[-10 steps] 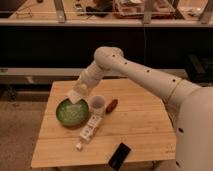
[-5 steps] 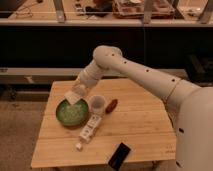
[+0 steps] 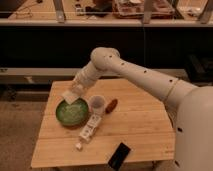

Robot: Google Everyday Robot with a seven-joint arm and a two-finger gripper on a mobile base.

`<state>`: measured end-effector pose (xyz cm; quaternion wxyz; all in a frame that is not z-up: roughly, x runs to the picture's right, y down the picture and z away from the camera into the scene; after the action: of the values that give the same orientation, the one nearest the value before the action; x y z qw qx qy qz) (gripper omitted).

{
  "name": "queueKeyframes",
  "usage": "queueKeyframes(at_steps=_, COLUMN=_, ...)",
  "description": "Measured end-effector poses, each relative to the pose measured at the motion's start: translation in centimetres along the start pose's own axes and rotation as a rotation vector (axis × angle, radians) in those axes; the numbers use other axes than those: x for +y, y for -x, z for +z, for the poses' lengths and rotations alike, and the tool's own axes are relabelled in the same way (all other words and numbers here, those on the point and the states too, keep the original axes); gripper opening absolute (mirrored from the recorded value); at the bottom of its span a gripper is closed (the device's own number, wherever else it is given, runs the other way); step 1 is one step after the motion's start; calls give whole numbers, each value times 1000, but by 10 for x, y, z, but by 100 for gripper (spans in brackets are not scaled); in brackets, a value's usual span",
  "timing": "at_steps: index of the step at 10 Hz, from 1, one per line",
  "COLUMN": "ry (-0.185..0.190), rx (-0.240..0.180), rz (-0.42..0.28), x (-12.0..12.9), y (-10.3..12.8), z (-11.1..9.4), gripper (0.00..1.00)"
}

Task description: Place the white sponge in the ceramic bowl

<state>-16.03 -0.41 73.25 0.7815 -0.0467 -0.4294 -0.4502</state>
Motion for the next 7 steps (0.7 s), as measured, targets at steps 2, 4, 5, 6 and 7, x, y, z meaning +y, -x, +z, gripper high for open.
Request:
queueKeyframes(at_steps=2, ry=-11, rx=7, rz=13, x=2, y=-1, z=14, gripper=0)
queueKeyframes(at_steps=4, ry=-9, rx=10, rz=23, x=8, y=-2, z=28, gripper=0)
queueKeyframes(at_steps=5, ry=-3, rx=10, rz=27, x=12, y=-3, z=33, gripper=0)
queueKeyframes(at_steps=6, ry=3, rx=10, rz=30, x=15, y=-3, z=37, gripper=0)
queueKeyframes(at_steps=7, ry=12, rx=4, rz=26, x=15, y=-1, z=45, gripper=0)
